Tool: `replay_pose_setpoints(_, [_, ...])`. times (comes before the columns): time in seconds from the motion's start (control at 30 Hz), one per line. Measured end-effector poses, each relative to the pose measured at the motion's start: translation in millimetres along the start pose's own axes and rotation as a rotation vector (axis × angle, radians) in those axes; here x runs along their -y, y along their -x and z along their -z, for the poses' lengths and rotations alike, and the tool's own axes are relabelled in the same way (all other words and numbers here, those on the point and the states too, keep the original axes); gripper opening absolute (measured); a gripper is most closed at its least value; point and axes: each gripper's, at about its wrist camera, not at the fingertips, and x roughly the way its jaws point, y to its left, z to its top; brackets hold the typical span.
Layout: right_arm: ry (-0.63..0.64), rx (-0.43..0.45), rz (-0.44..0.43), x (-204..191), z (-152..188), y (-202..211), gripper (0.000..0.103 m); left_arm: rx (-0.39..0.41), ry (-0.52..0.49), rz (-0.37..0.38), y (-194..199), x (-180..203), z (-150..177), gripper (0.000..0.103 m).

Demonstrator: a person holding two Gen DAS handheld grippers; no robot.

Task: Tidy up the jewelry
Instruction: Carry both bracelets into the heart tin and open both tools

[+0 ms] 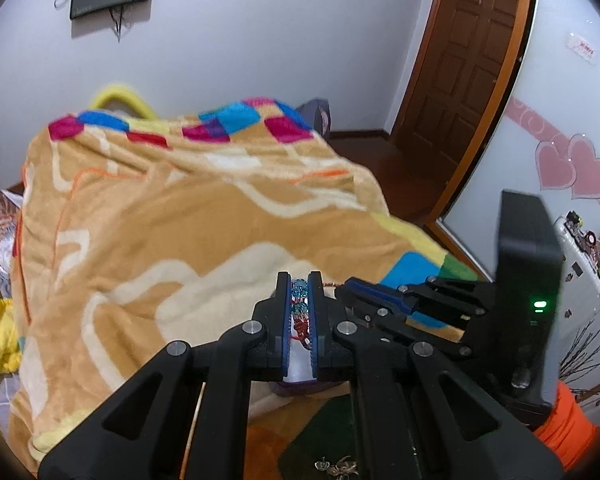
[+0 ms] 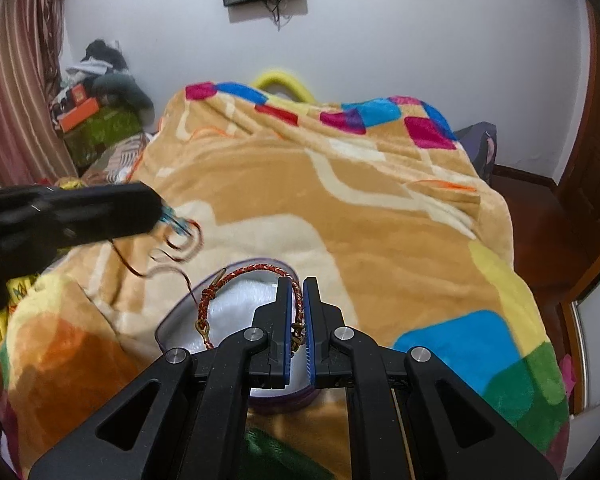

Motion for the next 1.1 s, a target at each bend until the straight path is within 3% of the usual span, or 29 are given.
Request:
replay_pose_setpoints(0.3, [0.021, -0.038, -0.016, -3, 3, -6, 0.005, -0.116, 0.018, -0.002, -33, -9, 21, 0.006])
replay_pose_setpoints(0.77, [0.059, -0.076, -0.025, -10, 5, -1, 0.006, -0.115, -0.015, -0.039, -20, -5, 27, 0.009])
replay_pose_setpoints(0.9, [0.066, -0.063, -0.012, -11, 5, 9, 0.010, -0.101, -0.028, -0.054, -9, -3, 29, 0.020])
replay_pose_setpoints(1.1, [0.072, -0.008, 0.012, -15, 7, 37, 0.034, -0.070, -0.039, -0.082, 13, 1, 33, 0.038])
